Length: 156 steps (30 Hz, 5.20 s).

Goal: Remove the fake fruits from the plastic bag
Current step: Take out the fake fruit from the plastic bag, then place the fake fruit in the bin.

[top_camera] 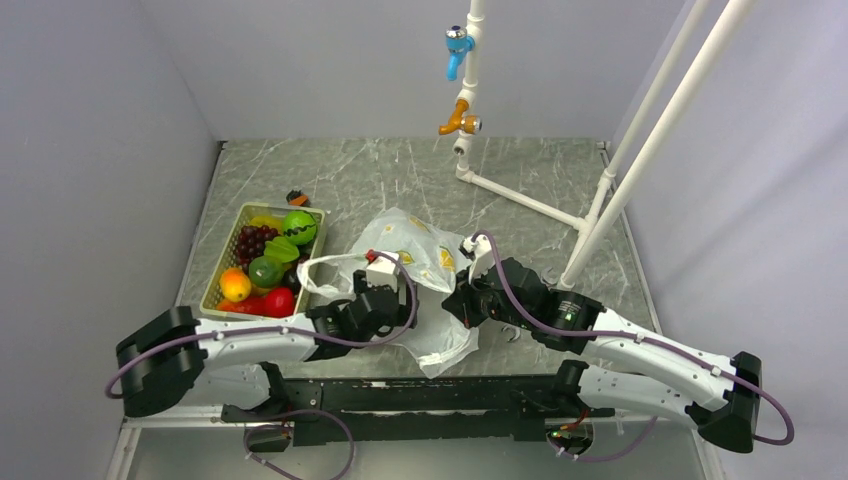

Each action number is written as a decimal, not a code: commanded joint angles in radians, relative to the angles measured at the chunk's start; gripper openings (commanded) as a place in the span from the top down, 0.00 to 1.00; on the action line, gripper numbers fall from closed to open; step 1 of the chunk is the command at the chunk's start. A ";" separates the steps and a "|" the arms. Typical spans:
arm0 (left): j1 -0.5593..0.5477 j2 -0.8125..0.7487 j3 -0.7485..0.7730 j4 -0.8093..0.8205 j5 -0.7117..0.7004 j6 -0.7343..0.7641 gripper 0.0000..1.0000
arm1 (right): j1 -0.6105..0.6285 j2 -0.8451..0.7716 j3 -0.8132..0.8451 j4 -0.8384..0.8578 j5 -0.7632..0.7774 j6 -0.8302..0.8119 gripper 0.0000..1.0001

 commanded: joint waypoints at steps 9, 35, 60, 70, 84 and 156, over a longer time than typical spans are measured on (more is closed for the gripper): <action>0.061 0.122 0.096 0.353 0.100 -0.006 0.24 | 0.001 -0.004 0.029 0.040 0.000 -0.003 1.00; 0.119 0.435 0.146 0.837 0.205 -0.012 0.43 | 0.001 -0.044 0.016 0.017 0.008 -0.012 1.00; 0.120 0.307 0.135 0.727 0.188 -0.019 1.00 | 0.000 -0.079 -0.007 -0.017 0.083 -0.035 1.00; 0.120 -0.054 0.246 0.076 0.390 -0.143 1.00 | 0.000 -0.031 -0.048 0.027 0.217 -0.035 1.00; 0.160 -0.353 0.354 -0.053 0.470 -0.079 1.00 | 0.000 0.012 -0.060 0.013 0.272 -0.023 1.00; 1.264 -0.177 0.513 -0.473 0.482 0.341 0.84 | -0.048 0.015 0.009 -0.219 0.499 0.156 1.00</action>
